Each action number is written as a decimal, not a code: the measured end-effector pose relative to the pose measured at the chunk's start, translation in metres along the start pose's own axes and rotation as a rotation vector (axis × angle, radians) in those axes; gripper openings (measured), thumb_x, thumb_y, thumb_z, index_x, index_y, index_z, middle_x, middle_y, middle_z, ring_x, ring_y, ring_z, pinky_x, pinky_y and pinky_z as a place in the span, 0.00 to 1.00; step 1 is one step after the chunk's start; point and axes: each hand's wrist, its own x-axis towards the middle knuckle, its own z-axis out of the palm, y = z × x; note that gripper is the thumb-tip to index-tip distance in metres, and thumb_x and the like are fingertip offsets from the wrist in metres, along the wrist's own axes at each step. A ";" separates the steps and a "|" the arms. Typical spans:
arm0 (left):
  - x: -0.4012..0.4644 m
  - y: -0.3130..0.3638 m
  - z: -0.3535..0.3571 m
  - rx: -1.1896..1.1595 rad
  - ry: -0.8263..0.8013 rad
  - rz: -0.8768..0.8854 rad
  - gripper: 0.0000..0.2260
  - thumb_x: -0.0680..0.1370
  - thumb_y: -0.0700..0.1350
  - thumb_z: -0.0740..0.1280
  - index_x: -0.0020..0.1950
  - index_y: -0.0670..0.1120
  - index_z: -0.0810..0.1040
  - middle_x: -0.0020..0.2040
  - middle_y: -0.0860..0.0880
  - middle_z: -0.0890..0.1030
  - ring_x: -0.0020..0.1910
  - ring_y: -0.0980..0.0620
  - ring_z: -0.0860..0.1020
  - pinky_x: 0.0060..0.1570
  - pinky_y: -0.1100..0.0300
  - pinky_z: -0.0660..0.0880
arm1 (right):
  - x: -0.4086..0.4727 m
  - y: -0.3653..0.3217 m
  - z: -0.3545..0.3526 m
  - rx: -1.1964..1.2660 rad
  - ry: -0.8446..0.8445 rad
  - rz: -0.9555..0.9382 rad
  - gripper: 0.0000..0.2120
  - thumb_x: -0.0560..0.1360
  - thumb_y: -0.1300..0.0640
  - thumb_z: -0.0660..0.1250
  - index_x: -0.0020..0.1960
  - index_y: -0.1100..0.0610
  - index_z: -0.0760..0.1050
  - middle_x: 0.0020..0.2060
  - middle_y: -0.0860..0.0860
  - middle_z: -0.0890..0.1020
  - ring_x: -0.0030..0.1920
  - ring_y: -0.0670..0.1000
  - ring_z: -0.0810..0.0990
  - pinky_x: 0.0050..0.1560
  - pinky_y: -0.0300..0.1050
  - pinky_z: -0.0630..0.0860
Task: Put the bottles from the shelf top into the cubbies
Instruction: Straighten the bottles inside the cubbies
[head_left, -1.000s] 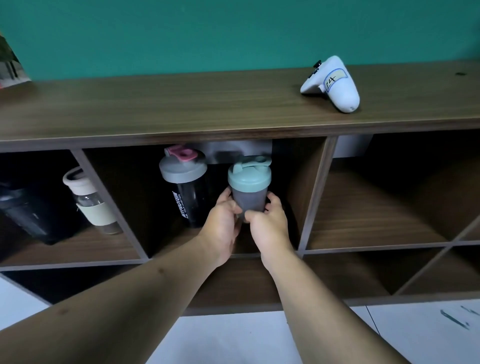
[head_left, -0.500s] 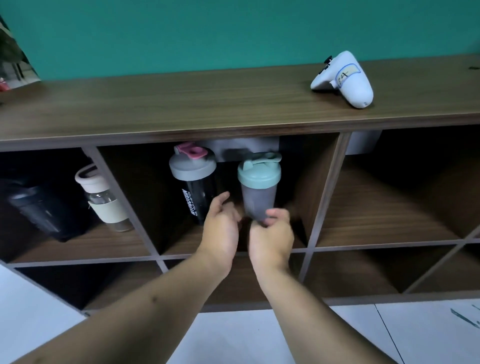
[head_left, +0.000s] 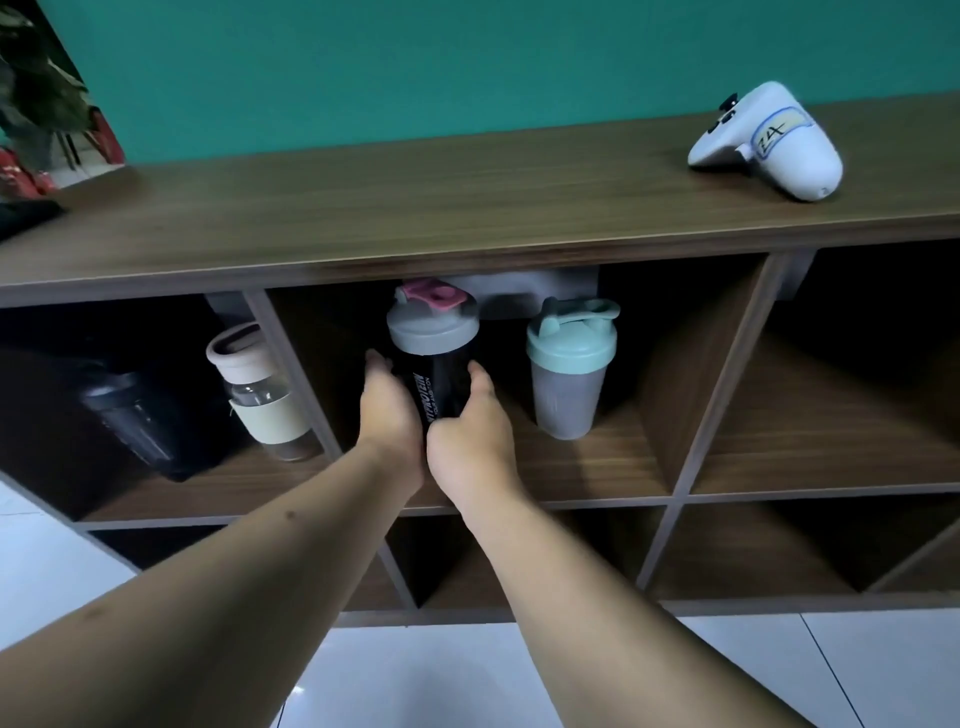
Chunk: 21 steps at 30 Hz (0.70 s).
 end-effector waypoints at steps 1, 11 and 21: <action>0.001 -0.001 0.000 -0.002 -0.035 0.002 0.20 0.85 0.60 0.52 0.50 0.50 0.79 0.33 0.51 0.87 0.28 0.57 0.86 0.36 0.60 0.77 | 0.000 0.000 0.000 0.001 0.002 -0.001 0.41 0.71 0.69 0.59 0.82 0.48 0.56 0.75 0.52 0.73 0.73 0.55 0.72 0.70 0.45 0.70; -0.003 -0.024 -0.011 0.074 -0.098 0.032 0.20 0.85 0.60 0.52 0.63 0.52 0.77 0.51 0.56 0.81 0.52 0.59 0.78 0.66 0.53 0.69 | 0.015 0.008 -0.006 0.108 -0.006 -0.002 0.44 0.69 0.71 0.59 0.80 0.42 0.59 0.65 0.50 0.79 0.61 0.52 0.79 0.55 0.44 0.77; -0.006 -0.025 -0.012 0.083 -0.090 0.044 0.24 0.86 0.59 0.51 0.79 0.51 0.69 0.49 0.61 0.76 0.50 0.62 0.75 0.65 0.56 0.65 | 0.026 0.018 0.004 0.136 -0.049 0.002 0.47 0.68 0.68 0.58 0.79 0.34 0.53 0.67 0.49 0.78 0.60 0.51 0.80 0.46 0.40 0.76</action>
